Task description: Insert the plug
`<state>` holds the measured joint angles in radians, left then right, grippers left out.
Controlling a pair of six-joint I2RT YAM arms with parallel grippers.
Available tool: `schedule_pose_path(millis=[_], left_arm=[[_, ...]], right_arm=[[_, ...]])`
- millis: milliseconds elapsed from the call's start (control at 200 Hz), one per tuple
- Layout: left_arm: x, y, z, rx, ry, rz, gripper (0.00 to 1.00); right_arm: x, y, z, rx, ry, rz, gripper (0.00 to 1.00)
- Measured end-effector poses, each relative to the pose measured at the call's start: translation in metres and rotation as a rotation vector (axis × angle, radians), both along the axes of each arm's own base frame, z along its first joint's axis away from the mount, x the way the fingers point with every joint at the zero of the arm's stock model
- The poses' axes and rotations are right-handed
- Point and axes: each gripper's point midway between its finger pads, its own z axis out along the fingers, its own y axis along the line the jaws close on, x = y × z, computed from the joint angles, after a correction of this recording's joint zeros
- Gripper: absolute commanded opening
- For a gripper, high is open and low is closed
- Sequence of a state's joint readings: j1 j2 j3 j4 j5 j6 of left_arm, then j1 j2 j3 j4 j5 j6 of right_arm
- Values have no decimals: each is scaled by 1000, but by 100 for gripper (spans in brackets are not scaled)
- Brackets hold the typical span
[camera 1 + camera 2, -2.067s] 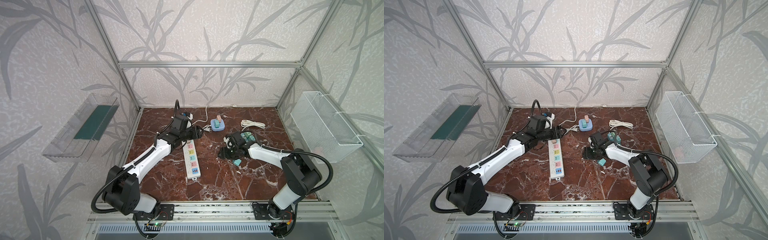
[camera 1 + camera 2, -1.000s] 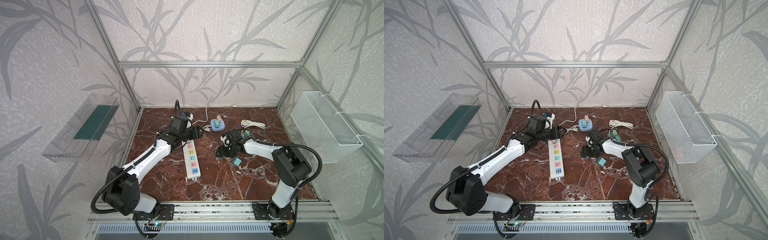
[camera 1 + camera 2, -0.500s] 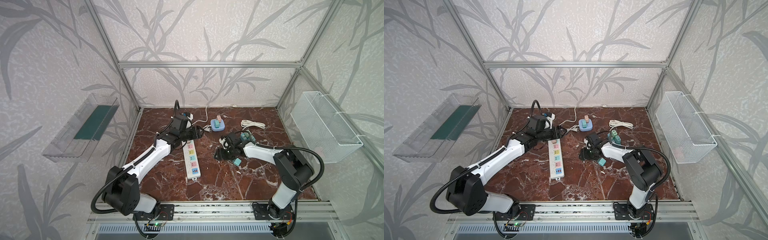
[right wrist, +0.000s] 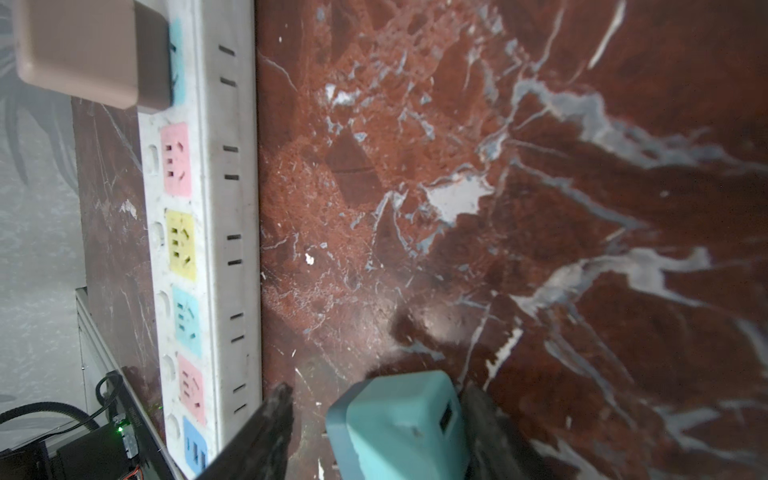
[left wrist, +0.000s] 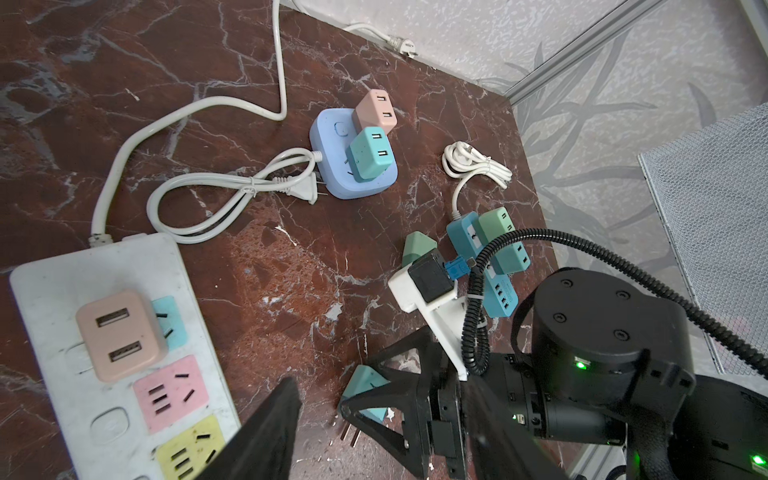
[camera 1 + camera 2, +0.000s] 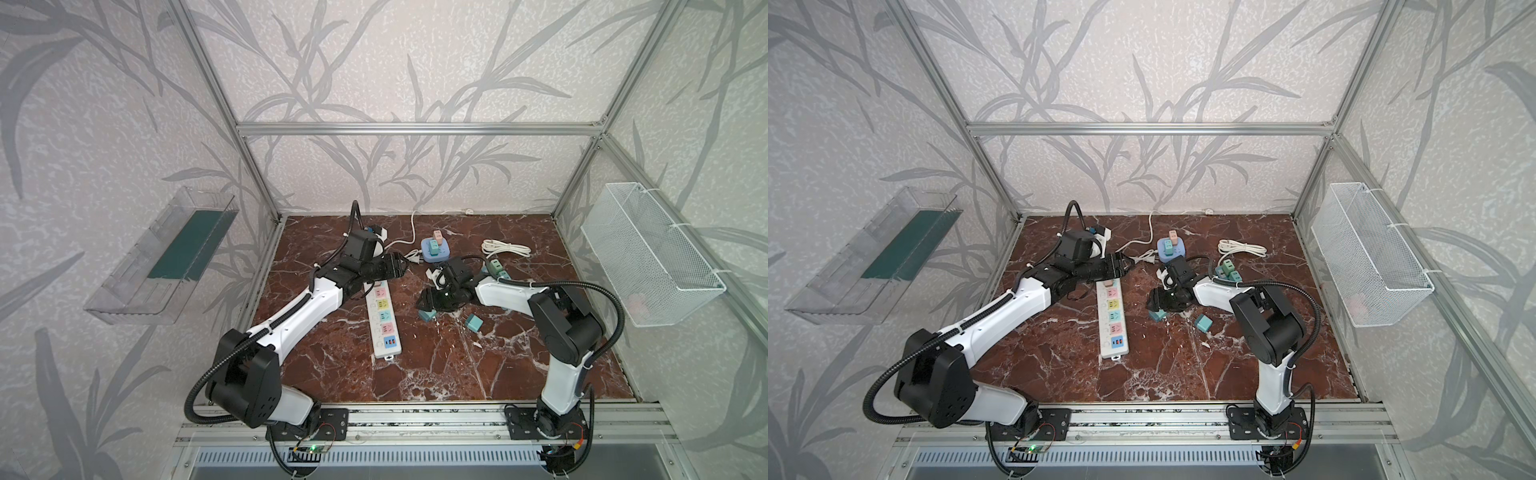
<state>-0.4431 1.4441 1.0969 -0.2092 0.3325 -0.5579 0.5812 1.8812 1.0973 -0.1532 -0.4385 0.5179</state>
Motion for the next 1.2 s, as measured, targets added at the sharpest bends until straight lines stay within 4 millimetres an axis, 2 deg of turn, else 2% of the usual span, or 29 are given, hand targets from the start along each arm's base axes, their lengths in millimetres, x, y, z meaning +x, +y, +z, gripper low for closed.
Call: schedule_pose_path(millis=[90,155,270,370,530,680,815,1030,1200], left_arm=[[-1,-1,-3,33,-15,-11,62],[-3,-2,-8,70,-20,-24,62],[-11,-15,-24,172,-19,-85,63],[-24,-40,-40,289,-36,-187,64],[-45,-81,-69,453,-23,-362,62],[-47,-102,-93,583,31,-473,63],[-57,-103,-118,693,72,-556,65],[-81,-95,-157,803,173,-661,65],[-77,-97,-161,837,173,-669,59]], right_arm=[[-3,-7,6,-1,-16,-3,65],[-3,-20,16,-4,-42,-26,65],[-1,-59,43,-10,-124,-113,65],[-3,-94,59,-43,-206,-191,65],[-24,-129,54,-108,-251,-261,69],[-36,-151,45,-128,-238,-322,75],[-36,-161,44,-130,-239,-353,76],[-38,-161,42,-130,-239,-338,76],[-40,-159,40,-119,-235,-322,76]])
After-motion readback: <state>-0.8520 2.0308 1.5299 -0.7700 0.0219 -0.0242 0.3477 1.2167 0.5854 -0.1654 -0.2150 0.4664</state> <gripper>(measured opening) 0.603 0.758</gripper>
